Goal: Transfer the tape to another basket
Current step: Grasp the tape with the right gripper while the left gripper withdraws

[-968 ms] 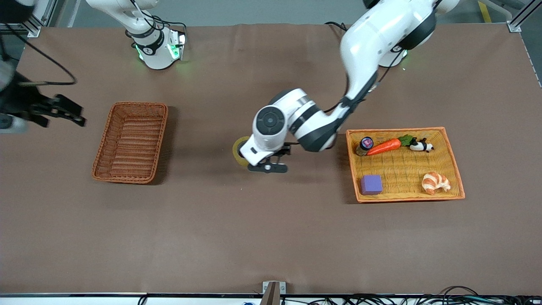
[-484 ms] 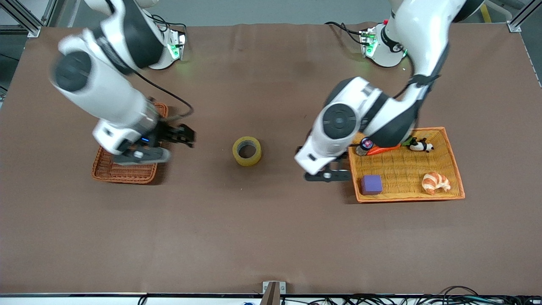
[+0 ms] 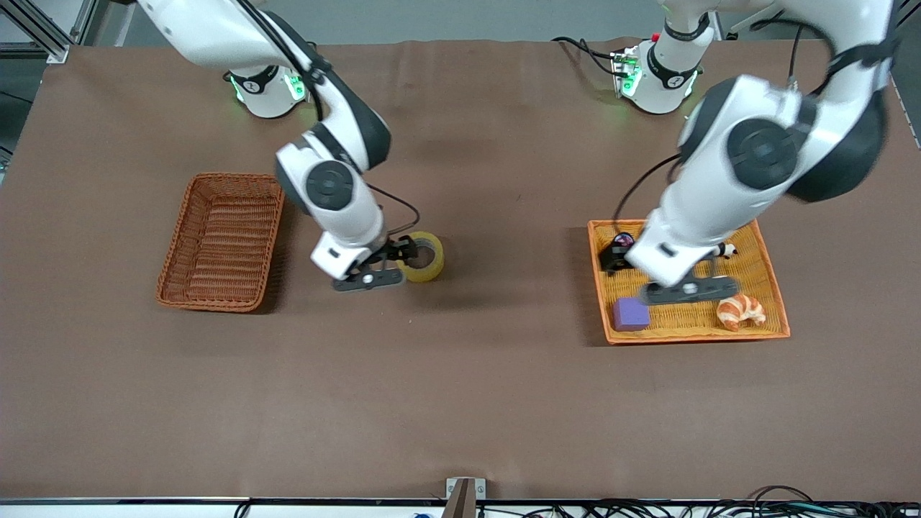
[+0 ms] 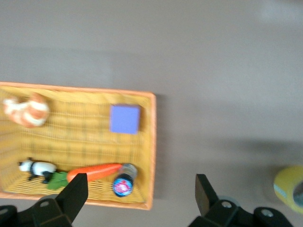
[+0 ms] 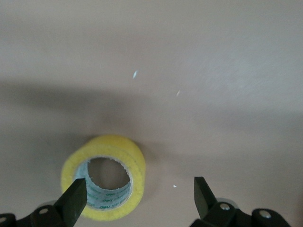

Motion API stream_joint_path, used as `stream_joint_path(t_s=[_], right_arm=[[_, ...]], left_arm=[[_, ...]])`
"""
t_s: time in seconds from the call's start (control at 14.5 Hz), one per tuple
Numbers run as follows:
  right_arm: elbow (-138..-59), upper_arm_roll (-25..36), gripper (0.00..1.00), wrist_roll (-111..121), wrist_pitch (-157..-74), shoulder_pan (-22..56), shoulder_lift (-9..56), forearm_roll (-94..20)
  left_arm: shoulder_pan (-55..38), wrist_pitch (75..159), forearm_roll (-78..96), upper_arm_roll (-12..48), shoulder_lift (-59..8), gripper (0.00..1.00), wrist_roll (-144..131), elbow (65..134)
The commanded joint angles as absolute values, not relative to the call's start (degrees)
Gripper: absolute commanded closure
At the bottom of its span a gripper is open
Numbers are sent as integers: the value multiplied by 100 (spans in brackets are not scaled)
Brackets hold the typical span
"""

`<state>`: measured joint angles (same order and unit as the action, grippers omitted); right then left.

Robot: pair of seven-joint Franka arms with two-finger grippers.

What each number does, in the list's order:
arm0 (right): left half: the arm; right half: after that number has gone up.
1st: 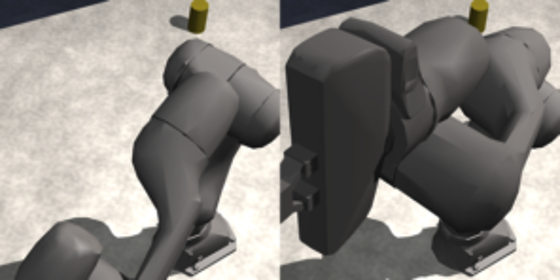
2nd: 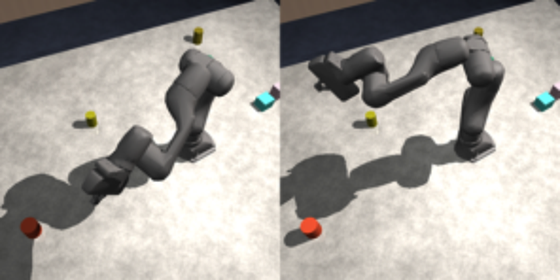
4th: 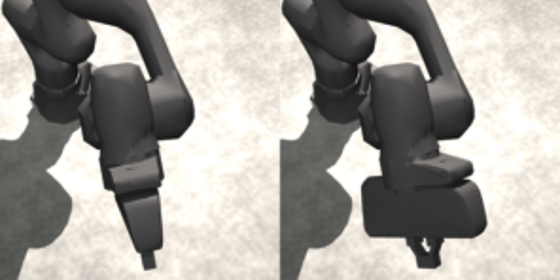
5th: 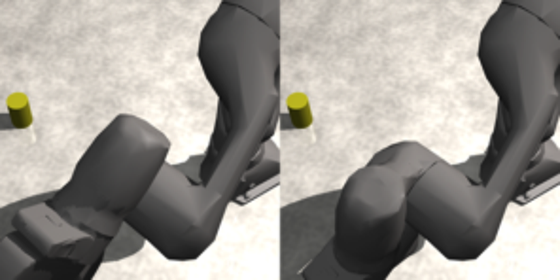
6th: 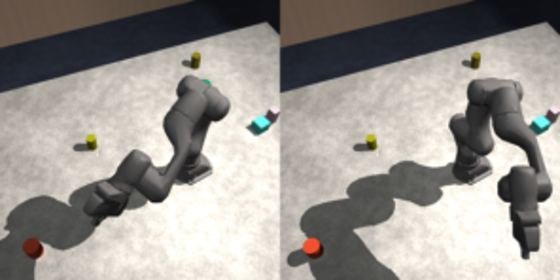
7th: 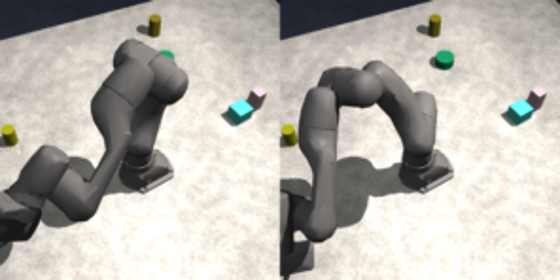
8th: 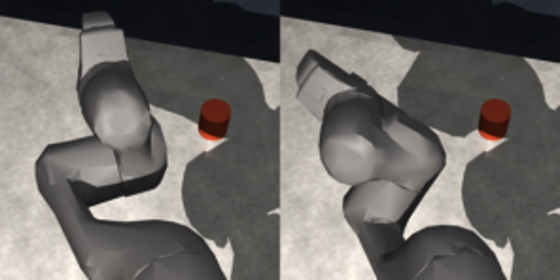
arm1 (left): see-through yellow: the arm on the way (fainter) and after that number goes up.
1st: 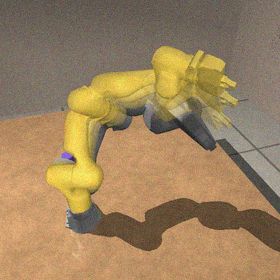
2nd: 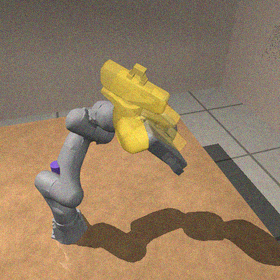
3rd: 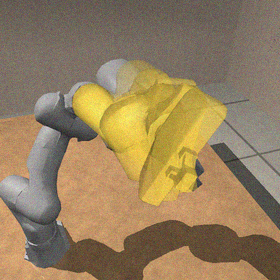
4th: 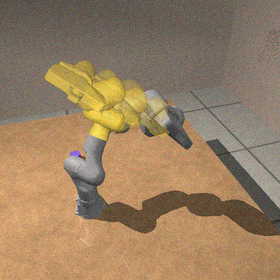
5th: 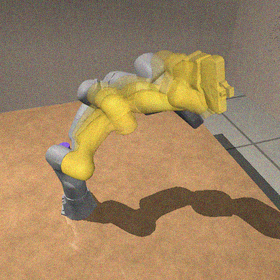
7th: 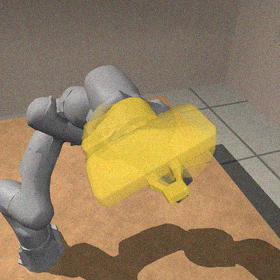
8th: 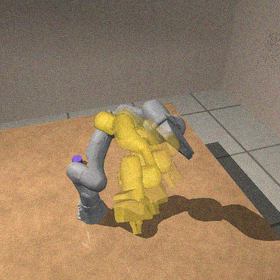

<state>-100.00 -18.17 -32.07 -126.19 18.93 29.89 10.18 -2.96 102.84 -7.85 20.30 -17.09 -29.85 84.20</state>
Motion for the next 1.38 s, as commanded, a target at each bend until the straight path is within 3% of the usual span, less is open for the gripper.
stream_joint_path(t_s=[0.0, 0.48, 0.55, 0.69, 0.97, 1.11, 1.18, 1.31], right_arm=[[-10019, -1837, 0, -3506, -12770, 2073, 3321, 1353], [-10028, -1837, 0, -3788, -13069, 2153, 3735, 1872], [-10028, -1837, 4, -3779, -13095, 2153, 3770, 1881], [-10028, -1837, 23, -3779, -13096, 2136, 3788, 2021], [-10028, -1837, 57, -3788, -13078, 2162, 3832, 2030], [-10028, -1837, 91, -3797, -13026, 2153, 3832, 2030], [-10028, -1837, 100, -3962, -13008, 2162, 3832, 2030], [-10011, -1846, 100, -4034, -12868, 2092, 3797, 2030]], left_arm=[[-334, 10328, -651, 1505, -968, 0, -2569, 8772], [-351, 9756, 15, 468, -177, 0, -759, 8771], [-360, 9669, 235, 283, -141, 0, -634, 8771], [-430, 9275, 510, -34, -123, 0, -589, 8789], [-439, 9264, 79, -53, 0, 0, -115, 8868], [-439, 9211, 62, -53, 9, 0, -114, 8912], [-439, 9211, 53, -61, 52, 3, -114, 8990], [-448, 9211, 44, -53, 97, 3, -114, 9035]])
